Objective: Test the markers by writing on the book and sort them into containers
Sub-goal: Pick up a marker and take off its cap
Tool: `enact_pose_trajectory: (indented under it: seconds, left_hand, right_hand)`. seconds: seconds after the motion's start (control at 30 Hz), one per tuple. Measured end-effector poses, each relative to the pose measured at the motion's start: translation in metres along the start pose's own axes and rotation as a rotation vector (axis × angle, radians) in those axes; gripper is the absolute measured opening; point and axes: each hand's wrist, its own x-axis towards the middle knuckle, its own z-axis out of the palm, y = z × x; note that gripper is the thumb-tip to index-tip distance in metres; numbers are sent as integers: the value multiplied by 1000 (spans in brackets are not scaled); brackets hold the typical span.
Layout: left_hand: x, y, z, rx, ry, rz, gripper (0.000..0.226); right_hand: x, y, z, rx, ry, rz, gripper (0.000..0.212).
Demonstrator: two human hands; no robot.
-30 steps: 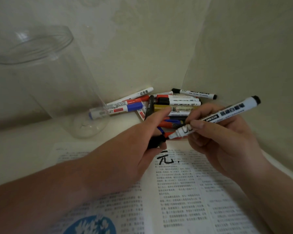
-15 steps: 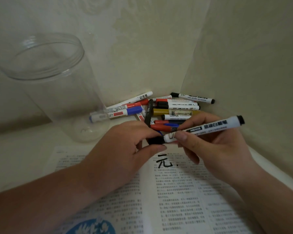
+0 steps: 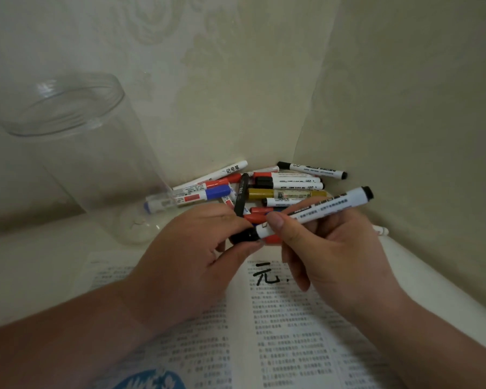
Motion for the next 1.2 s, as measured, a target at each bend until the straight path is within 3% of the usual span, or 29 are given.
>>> enact_pose_trajectory:
  seconds: [0.17,0.33,0.47,0.57,0.7,0.77,0.97,1.2]
  left_hand:
    - [4,-7,6,-37,-28,-136,19]
    - [3,-8,1,-127,-79,-264,29]
    - [-1,-6,-1,-153,-170,-386,43]
    - [0,-4,-5,-85,-246,-360,30]
    - [-1,-4,-7,-50,-261,-333,26]
    - [-2,-4,-7,-41,-254,-326,25]
    - [-2,-6,-6,-47,-254,-339,23]
    - [-1,-7,-3,-56,-274,-343,27]
  right_hand:
    - [4,-2,4,304,200,-65,19]
    - [11,-16,8,102,297,-215,4]
    - [37,-60,1,98,371,-493,31]
    - [51,-107,13,100,237,-761,32]
    - [74,-146,63,210,164,-868,26]
    - [86,-148,90,138,131,-909,27]
    - [108,-110,115,-339,-43,-670,29]
    - [105,-91,108,-460,-156,-750,20]
